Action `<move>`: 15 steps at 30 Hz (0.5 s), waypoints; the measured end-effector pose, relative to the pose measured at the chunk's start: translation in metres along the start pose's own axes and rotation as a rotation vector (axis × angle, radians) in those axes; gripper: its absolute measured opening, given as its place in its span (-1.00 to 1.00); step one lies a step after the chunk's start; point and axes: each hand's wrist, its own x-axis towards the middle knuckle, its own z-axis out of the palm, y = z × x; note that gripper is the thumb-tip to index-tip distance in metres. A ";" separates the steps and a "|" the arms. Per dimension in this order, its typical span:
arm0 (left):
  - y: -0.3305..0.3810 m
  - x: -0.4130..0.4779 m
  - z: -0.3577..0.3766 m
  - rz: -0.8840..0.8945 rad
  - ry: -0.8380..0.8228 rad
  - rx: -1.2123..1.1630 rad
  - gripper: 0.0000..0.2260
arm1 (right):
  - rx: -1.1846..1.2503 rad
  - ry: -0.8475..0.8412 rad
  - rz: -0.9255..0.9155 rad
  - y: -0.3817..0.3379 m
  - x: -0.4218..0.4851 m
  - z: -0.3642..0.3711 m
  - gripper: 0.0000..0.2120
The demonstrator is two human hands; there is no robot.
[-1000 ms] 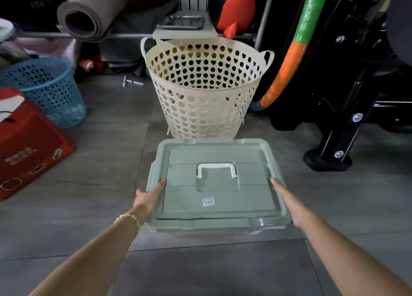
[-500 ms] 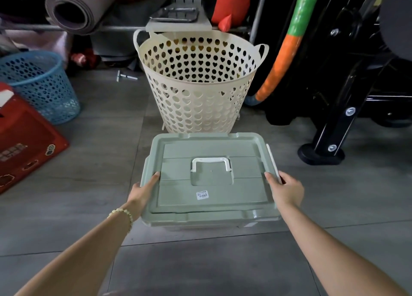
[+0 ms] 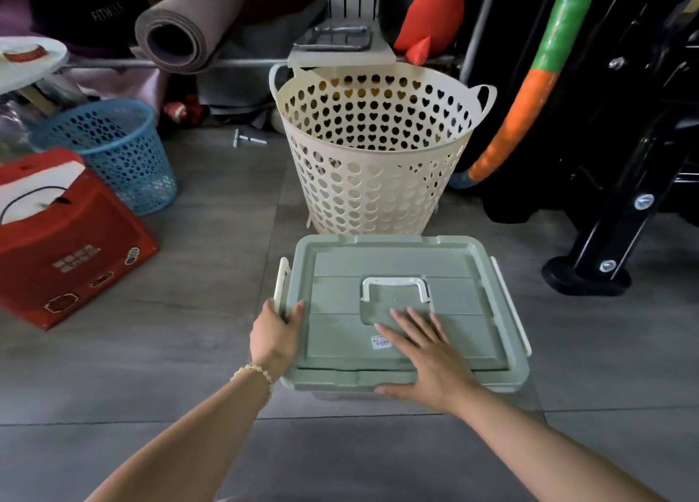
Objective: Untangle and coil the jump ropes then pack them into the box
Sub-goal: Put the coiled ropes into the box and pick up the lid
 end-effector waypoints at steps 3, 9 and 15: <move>0.004 0.003 0.000 0.055 0.059 0.023 -0.71 | -0.020 -0.025 0.010 -0.004 0.006 -0.003 -0.05; 0.009 0.038 -0.006 0.094 0.101 0.114 -0.63 | 0.033 0.028 0.012 -0.019 0.035 -0.005 -0.06; 0.017 0.053 -0.004 0.124 0.070 0.139 -0.68 | 0.045 0.035 -0.003 -0.007 0.057 -0.010 -0.06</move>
